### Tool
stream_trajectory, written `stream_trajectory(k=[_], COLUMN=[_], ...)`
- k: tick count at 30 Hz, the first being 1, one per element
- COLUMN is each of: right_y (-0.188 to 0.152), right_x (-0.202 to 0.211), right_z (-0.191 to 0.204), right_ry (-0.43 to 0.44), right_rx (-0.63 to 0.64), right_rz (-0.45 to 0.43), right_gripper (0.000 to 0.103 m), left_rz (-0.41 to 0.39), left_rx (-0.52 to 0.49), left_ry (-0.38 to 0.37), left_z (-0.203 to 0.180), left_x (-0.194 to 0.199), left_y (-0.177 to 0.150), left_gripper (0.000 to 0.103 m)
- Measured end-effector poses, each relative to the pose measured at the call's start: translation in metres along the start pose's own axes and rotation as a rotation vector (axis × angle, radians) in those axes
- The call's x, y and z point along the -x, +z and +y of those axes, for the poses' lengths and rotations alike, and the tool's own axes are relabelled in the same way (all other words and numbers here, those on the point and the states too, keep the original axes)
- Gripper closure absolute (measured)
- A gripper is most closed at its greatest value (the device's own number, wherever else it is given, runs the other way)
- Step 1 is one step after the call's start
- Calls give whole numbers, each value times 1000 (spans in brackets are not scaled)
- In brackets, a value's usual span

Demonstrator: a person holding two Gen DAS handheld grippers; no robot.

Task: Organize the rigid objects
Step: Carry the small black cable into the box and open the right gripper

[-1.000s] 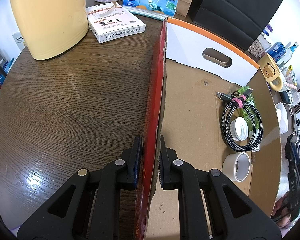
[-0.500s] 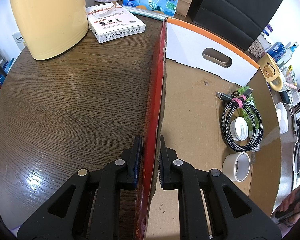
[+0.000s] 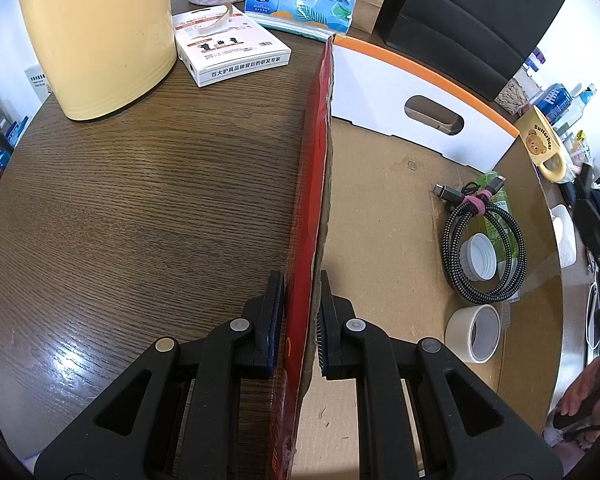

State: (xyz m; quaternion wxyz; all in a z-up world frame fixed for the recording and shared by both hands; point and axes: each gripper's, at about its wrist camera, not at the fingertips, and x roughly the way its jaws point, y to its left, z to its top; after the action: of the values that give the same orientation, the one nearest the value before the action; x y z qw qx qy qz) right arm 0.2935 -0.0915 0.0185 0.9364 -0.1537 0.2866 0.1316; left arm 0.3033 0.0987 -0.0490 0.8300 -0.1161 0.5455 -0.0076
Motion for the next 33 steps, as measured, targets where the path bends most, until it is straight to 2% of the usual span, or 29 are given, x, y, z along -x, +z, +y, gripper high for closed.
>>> stream_trajectory(k=[9, 27, 29, 31, 33], right_y=[-6, -7, -8, -7, -7], right_x=[-20, -21, -22, -20, -16], right_z=[15, 13, 12, 9, 9], right_ry=[5, -16, -26, -26, -27], right_rx=[43, 26, 19, 4, 0], right_rz=[67, 79, 87, 79, 62], right_gripper=[61, 59, 53, 25, 18], left_rz=[0, 0, 1, 1, 0], left_rx=[0, 1, 1, 0, 1], left_ry=[0, 0, -1, -1, -1], left_z=[0, -1, 0, 0, 0], left_x=[0, 0, 0, 0, 0], left_y=[0, 0, 0, 0, 0], left_gripper=[93, 93, 93, 93, 93])
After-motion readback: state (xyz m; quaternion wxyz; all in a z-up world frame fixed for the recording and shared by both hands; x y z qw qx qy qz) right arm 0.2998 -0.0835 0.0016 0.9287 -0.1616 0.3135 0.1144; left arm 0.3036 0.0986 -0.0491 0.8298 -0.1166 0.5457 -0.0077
